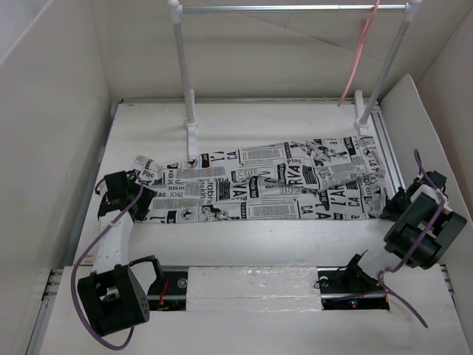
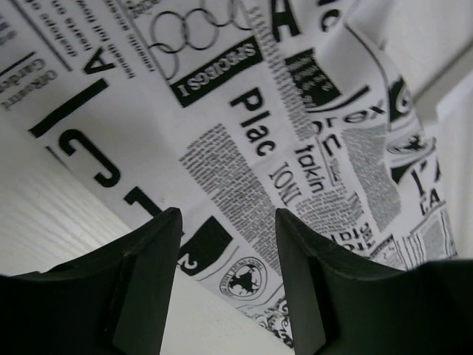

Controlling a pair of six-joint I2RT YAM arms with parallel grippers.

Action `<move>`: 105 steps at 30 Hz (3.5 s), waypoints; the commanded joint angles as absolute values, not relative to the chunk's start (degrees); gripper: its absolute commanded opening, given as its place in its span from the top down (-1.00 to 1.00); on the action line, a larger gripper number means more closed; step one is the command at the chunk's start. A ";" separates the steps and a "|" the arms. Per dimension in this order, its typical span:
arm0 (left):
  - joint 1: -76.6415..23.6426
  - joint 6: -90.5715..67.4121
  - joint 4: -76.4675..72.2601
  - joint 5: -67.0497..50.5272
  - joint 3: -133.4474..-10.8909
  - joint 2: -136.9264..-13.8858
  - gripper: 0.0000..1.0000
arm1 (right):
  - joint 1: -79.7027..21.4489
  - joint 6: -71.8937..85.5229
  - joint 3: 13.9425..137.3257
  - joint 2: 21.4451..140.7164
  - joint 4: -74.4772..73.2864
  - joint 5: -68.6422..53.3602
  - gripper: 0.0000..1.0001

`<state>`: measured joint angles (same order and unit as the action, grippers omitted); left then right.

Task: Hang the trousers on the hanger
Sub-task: Flatten out the trousers at the center of the board, then fold the trousers at the center of the board.

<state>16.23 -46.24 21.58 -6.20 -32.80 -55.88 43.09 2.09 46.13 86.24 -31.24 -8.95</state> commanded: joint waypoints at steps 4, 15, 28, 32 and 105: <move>16.96 -53.33 29.26 3.77 -33.40 -58.71 -0.02 | 43.42 3.95 42.63 85.09 -26.28 -9.75 0.92; 18.90 -60.91 34.89 10.45 -34.72 -65.48 -0.10 | 41.31 2.28 43.33 85.08 -27.86 -10.72 0.94; 18.90 -56.61 23.47 11.34 -35.07 -77.34 -0.02 | 39.11 0.70 44.03 80.86 -26.89 -11.77 0.99; 18.90 -55.55 23.47 10.55 -34.54 -76.82 1.00 | 37.71 -1.84 45.35 78.05 -29.17 -10.11 0.99; 11.95 -40.78 19.25 6.33 -53.53 -80.85 -0.85 | 24.77 -3.78 64.00 88.59 -20.83 -18.18 0.25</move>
